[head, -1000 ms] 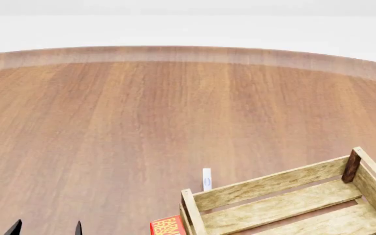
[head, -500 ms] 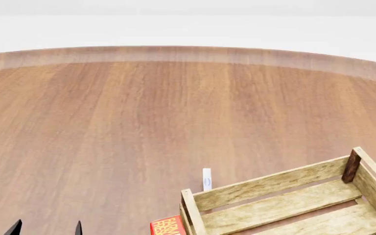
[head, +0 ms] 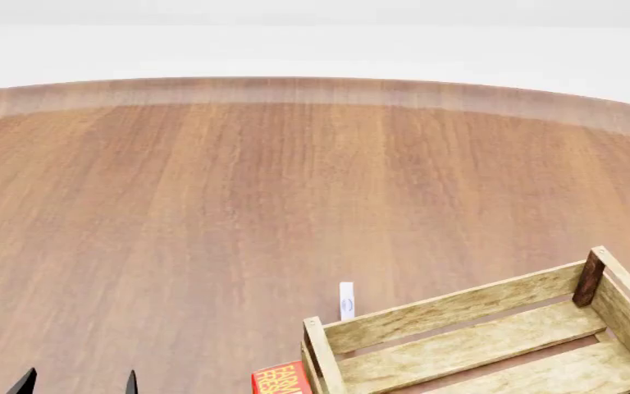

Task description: Pick up the tomato sauce, and put it in the wooden tray.

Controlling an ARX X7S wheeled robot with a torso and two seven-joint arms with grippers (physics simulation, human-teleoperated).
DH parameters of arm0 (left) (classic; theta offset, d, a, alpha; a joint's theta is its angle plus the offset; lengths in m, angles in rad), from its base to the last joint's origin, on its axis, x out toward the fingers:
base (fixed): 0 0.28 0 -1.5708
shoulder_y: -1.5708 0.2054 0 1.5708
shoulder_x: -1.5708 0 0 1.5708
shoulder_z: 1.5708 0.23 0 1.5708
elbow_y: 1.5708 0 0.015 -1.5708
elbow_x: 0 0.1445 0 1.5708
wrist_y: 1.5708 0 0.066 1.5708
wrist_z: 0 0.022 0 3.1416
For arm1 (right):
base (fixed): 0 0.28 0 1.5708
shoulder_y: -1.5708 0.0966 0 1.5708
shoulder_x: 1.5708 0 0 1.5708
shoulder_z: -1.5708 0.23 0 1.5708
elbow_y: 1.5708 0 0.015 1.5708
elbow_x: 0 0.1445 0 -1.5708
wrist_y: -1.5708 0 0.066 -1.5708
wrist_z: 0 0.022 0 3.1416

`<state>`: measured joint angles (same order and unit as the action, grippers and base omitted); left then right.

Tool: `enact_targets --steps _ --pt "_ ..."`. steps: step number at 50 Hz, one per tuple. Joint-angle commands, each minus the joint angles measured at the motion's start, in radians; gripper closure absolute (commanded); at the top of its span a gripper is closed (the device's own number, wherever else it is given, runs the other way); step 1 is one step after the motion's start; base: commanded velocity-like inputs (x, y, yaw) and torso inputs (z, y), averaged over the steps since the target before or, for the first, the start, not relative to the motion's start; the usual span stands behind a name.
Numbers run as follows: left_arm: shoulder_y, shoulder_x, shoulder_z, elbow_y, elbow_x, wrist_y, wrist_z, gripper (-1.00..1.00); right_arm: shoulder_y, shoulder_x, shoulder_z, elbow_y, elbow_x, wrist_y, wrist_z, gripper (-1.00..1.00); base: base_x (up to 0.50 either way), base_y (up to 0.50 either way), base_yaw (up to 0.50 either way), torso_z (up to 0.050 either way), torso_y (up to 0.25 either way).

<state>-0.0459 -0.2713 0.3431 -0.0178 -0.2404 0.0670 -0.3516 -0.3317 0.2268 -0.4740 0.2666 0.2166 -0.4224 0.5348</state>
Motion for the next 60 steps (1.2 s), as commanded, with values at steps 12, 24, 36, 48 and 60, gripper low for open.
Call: enact_targets --steps 12,24,36,48,60 --pt "0.000 -0.007 0.006 0.000 -0.006 0.005 -0.005 -1.00 0.009 0.000 -0.011 0.018 -0.010 -0.001 0.011 1.00 0.00 0.00 0.00 0.000 0.000" --pt "-0.002 -0.009 0.009 -0.002 -0.008 0.006 -0.007 -1.00 -0.035 0.022 -0.019 -0.059 -0.082 -0.037 0.057 1.00 0.00 0.00 0.00 0.000 0.000" --pt "-0.006 -0.009 0.013 -0.005 -0.009 0.005 -0.010 -1.00 -0.063 0.035 -0.019 -0.106 -0.144 -0.068 0.099 1.00 0.00 0.00 0.00 0.000 0.000" --pt "-0.009 -0.011 0.016 -0.007 -0.012 0.005 -0.013 -1.00 -0.097 0.052 -0.014 -0.183 -0.209 -0.078 0.146 1.00 0.00 0.00 0.00 0.000 0.000" --pt "-0.005 -0.014 0.021 -0.004 -0.011 0.008 -0.017 -1.00 -0.124 0.069 -0.008 -0.243 -0.242 -0.093 0.173 1.00 0.00 0.00 0.00 0.000 0.001"
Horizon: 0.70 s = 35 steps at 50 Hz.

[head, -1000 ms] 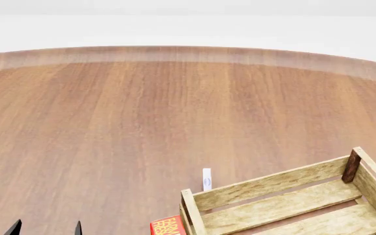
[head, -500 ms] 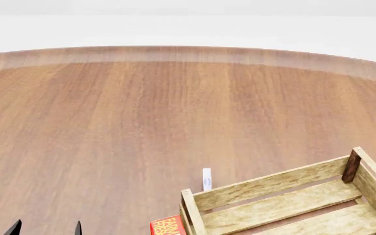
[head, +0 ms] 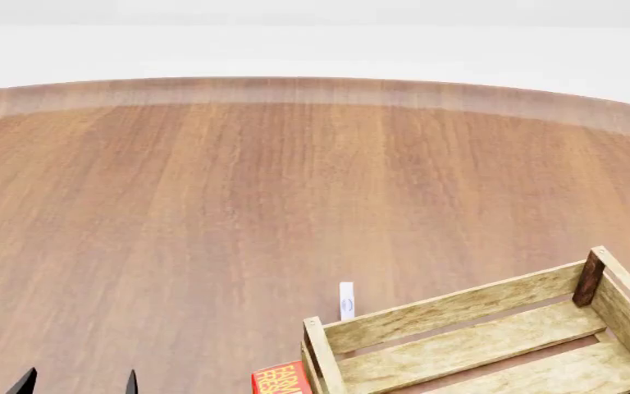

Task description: Pick up the tomato sauce, and put it in the wooden tray.

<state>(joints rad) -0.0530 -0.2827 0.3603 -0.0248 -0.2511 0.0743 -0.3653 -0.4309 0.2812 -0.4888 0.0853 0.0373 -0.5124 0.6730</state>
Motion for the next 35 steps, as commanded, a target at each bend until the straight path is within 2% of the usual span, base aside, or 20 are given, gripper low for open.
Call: enact_targets --steps 1,35 --pt "0.003 -0.003 0.004 0.004 0.000 0.000 -0.004 -1.00 -0.029 0.016 0.007 -0.070 -0.067 -0.003 0.038 1.00 0.00 0.00 0.00 0.000 0.000" --pt "-0.003 -0.009 0.014 0.004 -0.004 -0.001 -0.013 -1.00 -0.148 0.080 0.052 -0.365 -0.187 -0.014 0.122 1.00 0.00 0.00 0.00 0.000 0.000"
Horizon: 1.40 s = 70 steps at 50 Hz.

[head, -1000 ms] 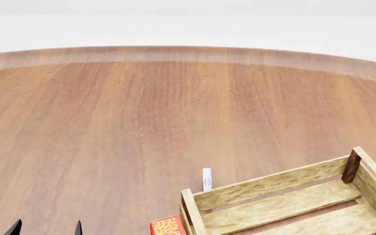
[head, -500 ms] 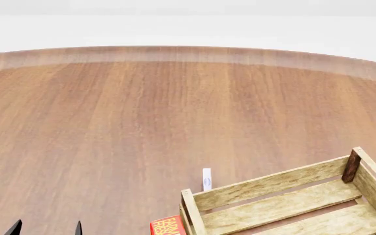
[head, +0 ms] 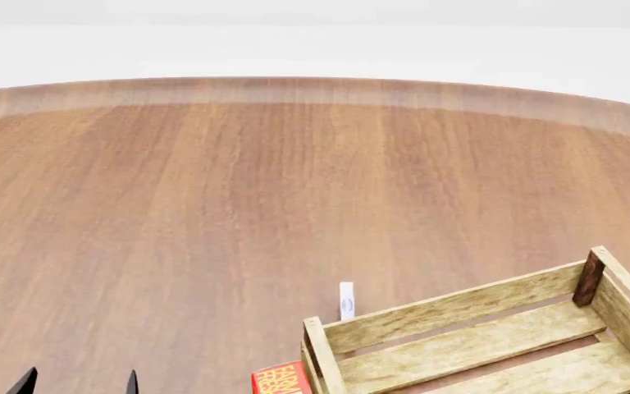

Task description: Pick up the tomato sauce, and put it in the wooden tray.

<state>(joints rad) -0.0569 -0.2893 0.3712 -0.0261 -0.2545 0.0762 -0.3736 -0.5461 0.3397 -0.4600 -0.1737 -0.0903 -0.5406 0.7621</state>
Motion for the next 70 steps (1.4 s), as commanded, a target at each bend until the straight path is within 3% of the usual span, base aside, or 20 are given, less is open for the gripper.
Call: enact_targets --steps 1,42,70 --pt "0.002 -0.003 0.004 0.007 0.000 -0.004 -0.006 -1.00 -0.035 0.022 0.024 -0.115 -0.065 0.018 0.033 1.00 0.00 0.00 0.00 0.000 0.000" --pt "-0.002 -0.010 0.014 0.003 -0.007 0.001 -0.014 -1.00 0.088 0.039 0.067 -0.273 0.039 0.223 -0.002 1.00 0.00 0.00 0.00 0.000 0.000" --pt "-0.005 -0.014 0.022 -0.006 -0.005 0.010 -0.019 -1.00 0.271 0.016 0.110 -0.267 0.149 0.392 -0.016 1.00 0.00 0.00 0.00 0.000 0.000"
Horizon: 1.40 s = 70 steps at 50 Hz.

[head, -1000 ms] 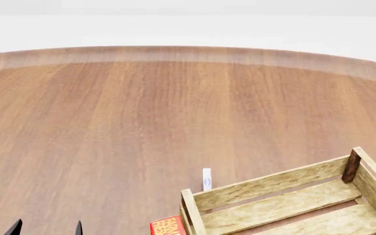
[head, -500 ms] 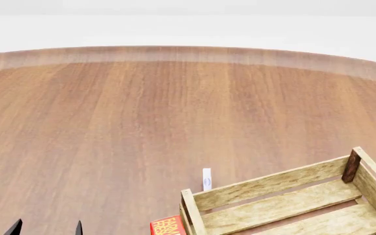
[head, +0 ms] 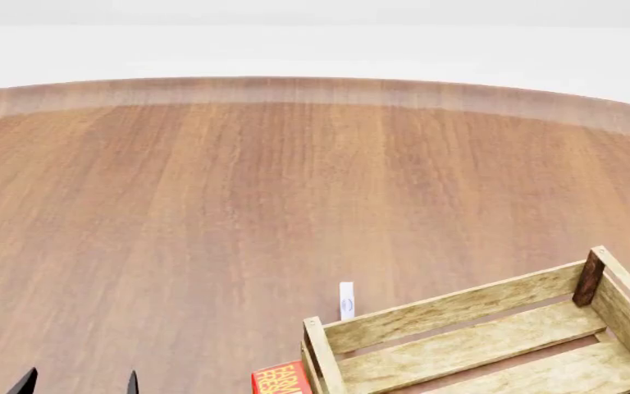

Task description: Pick up the tomato sauce, and put it in the wooden tray.

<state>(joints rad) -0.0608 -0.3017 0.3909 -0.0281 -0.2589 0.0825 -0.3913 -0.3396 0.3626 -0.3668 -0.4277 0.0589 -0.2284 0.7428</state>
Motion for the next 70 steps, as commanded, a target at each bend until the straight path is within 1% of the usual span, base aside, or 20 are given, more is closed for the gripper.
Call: enact_targets --steps 1,17,19,23,50,64,70 --pt "-0.001 -0.002 0.002 -0.004 -0.002 0.004 -0.001 -1.00 0.076 -0.009 0.017 -0.012 0.002 0.091 0.003 1.00 0.00 0.00 0.00 0.000 0.000" --pt "0.001 -0.006 0.006 0.008 -0.005 -0.003 -0.008 -1.00 0.174 -0.019 0.045 0.028 0.058 0.177 -0.001 1.00 0.00 0.00 0.00 0.000 0.000" --pt "0.001 -0.006 0.007 0.009 -0.005 -0.004 -0.008 -1.00 0.198 -0.023 0.054 0.048 0.112 0.196 -0.021 1.00 0.00 0.00 0.00 0.000 0.000" --pt "0.000 -0.007 0.008 0.010 -0.007 -0.004 -0.009 -1.00 0.230 -0.024 0.064 0.071 0.129 0.216 -0.025 1.00 0.00 0.00 0.00 0.000 0.000" --pt "-0.006 -0.009 0.014 -0.001 -0.009 0.002 -0.012 -1.00 0.352 -0.018 0.093 0.109 0.163 0.336 -0.013 1.00 0.00 0.00 0.00 0.000 0.000" --pt "-0.007 -0.010 0.016 -0.006 -0.010 0.007 -0.013 -1.00 0.436 -0.023 0.093 0.127 0.195 0.418 -0.021 1.00 0.00 0.00 0.00 0.000 0.000" --pt "-0.006 -0.011 0.018 -0.005 -0.011 0.008 -0.014 -1.00 0.474 -0.018 0.093 0.101 0.200 0.472 -0.013 1.00 0.00 0.00 0.00 0.000 0.000"
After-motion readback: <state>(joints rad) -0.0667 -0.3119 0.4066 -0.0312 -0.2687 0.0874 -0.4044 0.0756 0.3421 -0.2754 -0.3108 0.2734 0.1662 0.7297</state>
